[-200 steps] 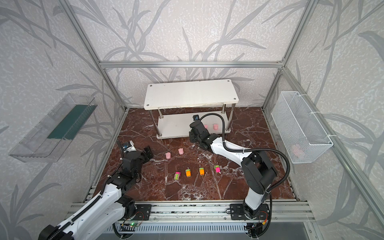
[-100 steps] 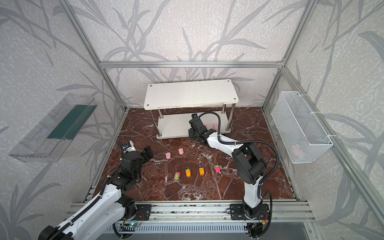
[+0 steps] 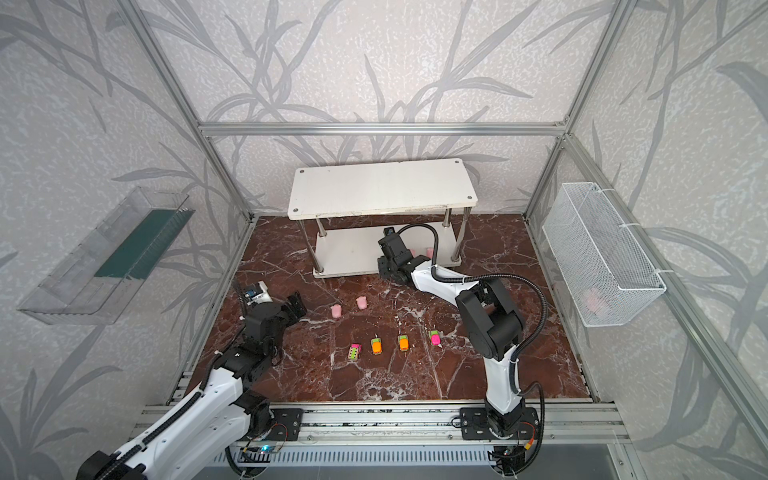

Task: Place and organize the plastic toys onto the shelf
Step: 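Lift the pink pig with the right gripper over the lower shelf, then open the right gripper to set the third pig on the lower shelf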

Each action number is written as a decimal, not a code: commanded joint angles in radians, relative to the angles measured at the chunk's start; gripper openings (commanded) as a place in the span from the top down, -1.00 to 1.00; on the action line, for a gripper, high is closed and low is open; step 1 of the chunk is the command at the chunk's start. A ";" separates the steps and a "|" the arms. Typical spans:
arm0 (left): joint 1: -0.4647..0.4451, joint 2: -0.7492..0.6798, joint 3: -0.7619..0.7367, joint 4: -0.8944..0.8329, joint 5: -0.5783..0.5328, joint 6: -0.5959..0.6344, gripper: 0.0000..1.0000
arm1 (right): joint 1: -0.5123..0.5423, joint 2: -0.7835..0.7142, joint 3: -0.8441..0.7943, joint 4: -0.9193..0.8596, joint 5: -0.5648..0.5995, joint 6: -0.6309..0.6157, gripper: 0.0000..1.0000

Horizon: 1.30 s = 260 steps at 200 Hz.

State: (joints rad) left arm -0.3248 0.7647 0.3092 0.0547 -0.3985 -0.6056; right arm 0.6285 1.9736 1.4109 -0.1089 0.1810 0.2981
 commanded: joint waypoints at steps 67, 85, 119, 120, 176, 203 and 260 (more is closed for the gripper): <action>0.007 0.014 -0.010 0.006 -0.025 -0.014 -0.89 | -0.029 0.073 0.086 -0.026 -0.020 -0.009 0.36; 0.009 0.021 -0.007 0.009 -0.023 -0.013 -0.89 | -0.032 0.085 0.092 -0.029 -0.025 -0.008 0.36; 0.009 0.031 -0.007 0.017 -0.025 -0.012 -0.89 | -0.036 0.098 0.103 -0.030 -0.035 -0.013 0.34; 0.009 0.031 -0.008 0.017 -0.024 -0.012 -0.89 | -0.035 0.098 0.103 -0.031 -0.035 -0.013 0.34; 0.013 0.037 -0.012 0.020 -0.025 -0.012 -0.89 | -0.043 0.113 0.115 -0.035 -0.041 -0.016 0.31; 0.015 0.035 -0.012 0.020 -0.028 -0.014 -0.89 | -0.043 0.114 0.114 -0.035 -0.041 -0.016 0.29; 0.018 0.033 -0.013 0.016 -0.025 -0.014 -0.89 | -0.046 0.097 0.103 -0.028 -0.046 -0.009 0.08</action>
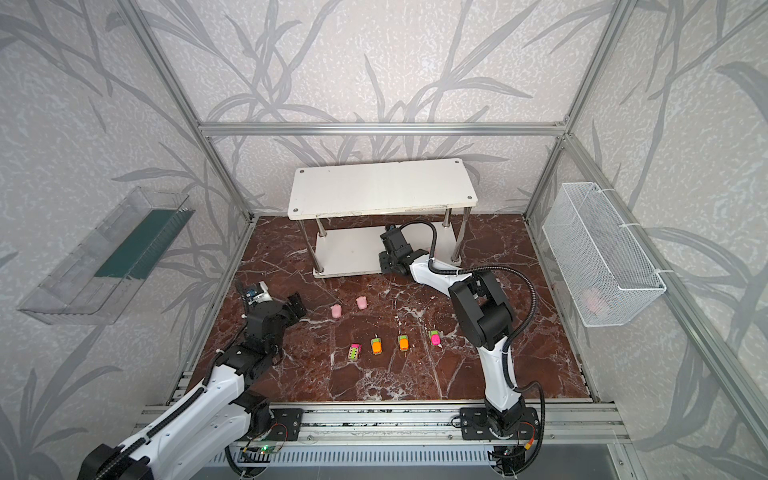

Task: Place and organize the plastic toys onto the shelf
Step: 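Open the right gripper to set the third pig on the lower shelf, then lower the left gripper onto a floor pink pig while the right gripper withdraws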

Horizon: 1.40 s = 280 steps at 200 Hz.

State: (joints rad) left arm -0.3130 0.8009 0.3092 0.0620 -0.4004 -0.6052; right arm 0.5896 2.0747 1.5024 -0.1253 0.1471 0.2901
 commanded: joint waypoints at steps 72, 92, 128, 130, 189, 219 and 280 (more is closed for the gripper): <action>0.006 -0.014 -0.017 0.001 -0.020 -0.020 -0.89 | -0.014 -0.101 -0.029 0.032 -0.022 0.003 -0.01; 0.006 -0.016 -0.019 0.001 -0.019 -0.018 -0.89 | -0.016 -0.142 -0.056 0.054 -0.030 0.011 -0.03; 0.008 -0.019 -0.018 0.002 -0.012 -0.021 -0.89 | -0.020 -0.220 -0.117 0.099 -0.056 0.018 -0.04; 0.008 -0.019 -0.018 0.001 -0.012 -0.021 -0.89 | -0.019 -0.224 -0.121 0.102 -0.057 0.020 -0.04; 0.006 0.016 0.018 -0.034 0.052 -0.025 -0.89 | -0.018 -0.362 -0.282 0.152 -0.093 0.039 -0.04; -0.012 0.058 0.031 -0.051 0.114 -0.066 -0.88 | -0.010 -0.490 -0.422 0.206 -0.095 0.047 -0.05; -0.187 0.211 0.092 -0.020 0.059 -0.109 -0.87 | 0.020 -0.729 -0.689 0.254 -0.019 0.053 -0.05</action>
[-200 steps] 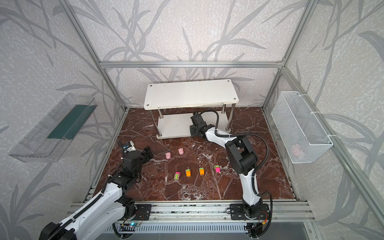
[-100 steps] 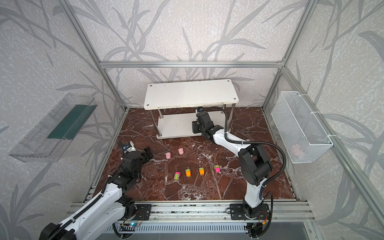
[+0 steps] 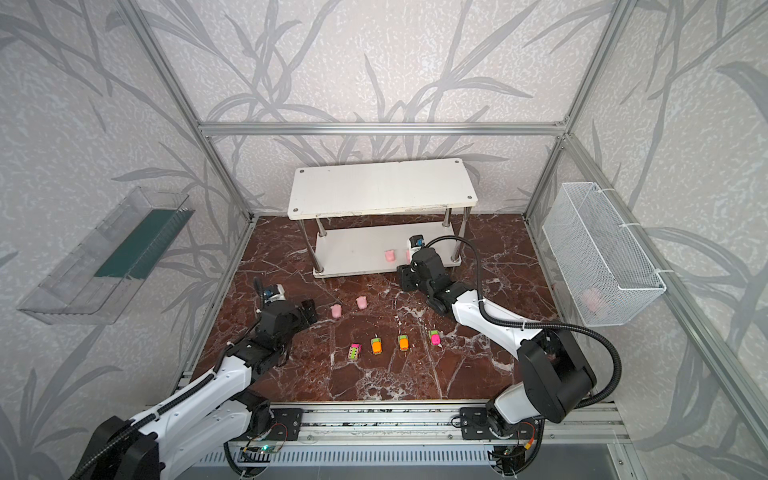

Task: Place and organize the plastic toys onto the shelf
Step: 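Lower the left gripper onto a floor pink pig while the right gripper withdraws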

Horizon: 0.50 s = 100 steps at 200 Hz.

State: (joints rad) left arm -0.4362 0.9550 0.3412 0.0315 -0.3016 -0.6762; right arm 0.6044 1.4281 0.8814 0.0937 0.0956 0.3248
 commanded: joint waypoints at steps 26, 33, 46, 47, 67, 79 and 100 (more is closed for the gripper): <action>-0.125 0.152 0.097 0.044 -0.054 -0.060 -0.86 | 0.007 -0.173 -0.147 0.031 0.048 0.033 -0.05; -0.142 0.177 0.111 0.044 -0.060 -0.062 -0.86 | 0.006 -0.195 -0.163 0.027 0.053 0.033 -0.05; -0.173 0.221 0.140 0.039 -0.078 -0.063 -0.86 | 0.007 -0.230 -0.192 0.025 0.061 0.030 -0.05; -0.176 0.224 0.142 0.038 -0.079 -0.063 -0.85 | 0.006 -0.233 -0.195 0.026 0.061 0.030 -0.05; -0.212 0.285 0.178 0.029 -0.109 -0.082 -0.78 | 0.006 -0.253 -0.230 0.032 0.074 0.015 -0.05; -0.218 0.312 0.189 0.019 -0.126 -0.107 -0.74 | 0.005 -0.257 -0.246 0.034 0.079 0.008 -0.04; -0.226 0.343 0.202 0.012 -0.143 -0.132 -0.73 | 0.002 -0.268 -0.274 0.049 0.081 0.004 -0.05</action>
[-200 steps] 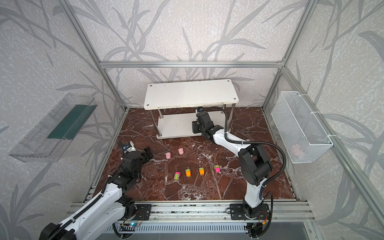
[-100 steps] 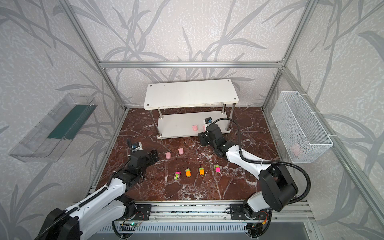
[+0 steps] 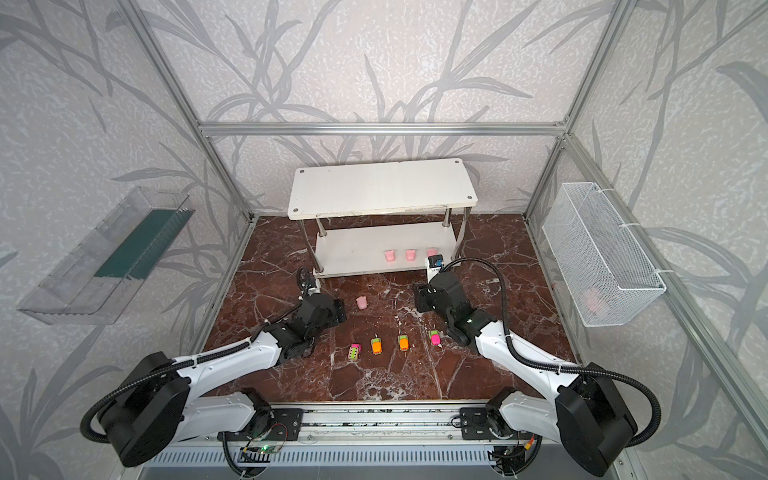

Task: Place and organize the plastic toys onto the shelf
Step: 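Lower the left gripper onto a floor pink pig while the right gripper withdraws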

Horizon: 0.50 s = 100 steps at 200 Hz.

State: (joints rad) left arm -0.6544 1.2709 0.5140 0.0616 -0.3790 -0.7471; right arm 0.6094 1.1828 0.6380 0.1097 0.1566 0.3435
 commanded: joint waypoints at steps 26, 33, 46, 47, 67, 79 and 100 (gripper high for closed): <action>-0.021 0.080 0.060 -0.042 -0.071 -0.076 -0.72 | -0.012 -0.029 -0.056 0.049 0.015 -0.017 -0.04; -0.025 0.093 0.066 -0.049 -0.075 -0.083 -0.72 | -0.017 -0.027 -0.063 0.056 0.010 -0.016 -0.04; -0.029 0.120 0.072 -0.045 -0.075 -0.094 -0.69 | -0.030 -0.023 -0.074 0.068 -0.002 -0.009 -0.04; -0.028 0.122 0.072 -0.044 -0.074 -0.094 -0.68 | -0.031 -0.023 -0.076 0.068 -0.002 -0.008 -0.04; -0.032 0.157 0.073 -0.019 -0.072 -0.101 -0.64 | -0.046 -0.025 -0.090 0.081 -0.019 0.000 -0.04; -0.031 0.175 0.080 -0.017 -0.074 -0.104 -0.63 | -0.054 -0.026 -0.096 0.085 -0.026 0.002 -0.04; -0.033 0.203 0.090 -0.019 -0.078 -0.107 -0.62 | -0.068 -0.029 -0.100 0.084 -0.037 0.003 -0.03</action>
State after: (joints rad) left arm -0.6811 1.4483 0.5705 0.0490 -0.4213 -0.8204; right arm 0.5564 1.1759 0.5518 0.1608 0.1425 0.3435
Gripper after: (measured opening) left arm 0.813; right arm 0.518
